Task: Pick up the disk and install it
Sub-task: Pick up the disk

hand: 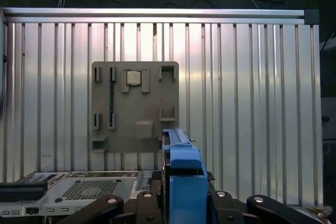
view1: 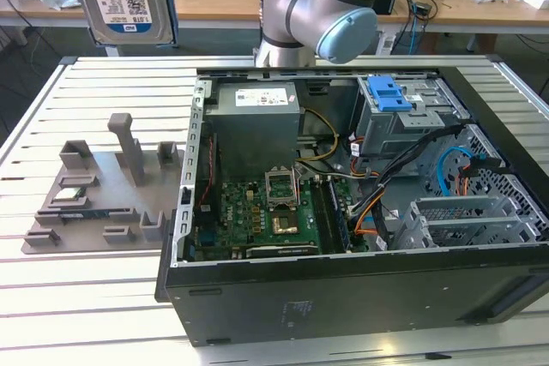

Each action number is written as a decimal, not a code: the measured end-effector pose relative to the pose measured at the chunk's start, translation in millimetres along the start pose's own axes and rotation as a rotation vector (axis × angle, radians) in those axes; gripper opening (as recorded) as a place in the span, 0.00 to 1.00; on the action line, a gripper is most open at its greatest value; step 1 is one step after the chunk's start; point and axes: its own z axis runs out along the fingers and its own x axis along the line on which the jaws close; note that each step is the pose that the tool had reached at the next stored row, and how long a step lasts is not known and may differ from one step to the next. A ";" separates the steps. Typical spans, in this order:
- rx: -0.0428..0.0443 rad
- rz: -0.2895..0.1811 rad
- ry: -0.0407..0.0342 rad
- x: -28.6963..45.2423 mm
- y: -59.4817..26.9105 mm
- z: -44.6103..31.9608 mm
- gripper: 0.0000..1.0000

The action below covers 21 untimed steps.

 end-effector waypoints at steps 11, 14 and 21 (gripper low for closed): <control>0.0000 0.000 0.0000 -0.2 -30.4 -1.3 0.37; -0.0001 0.000 0.0000 -0.3 -38.0 -1.7 0.37; -0.0001 0.000 0.0000 -0.4 -59.1 -2.6 0.37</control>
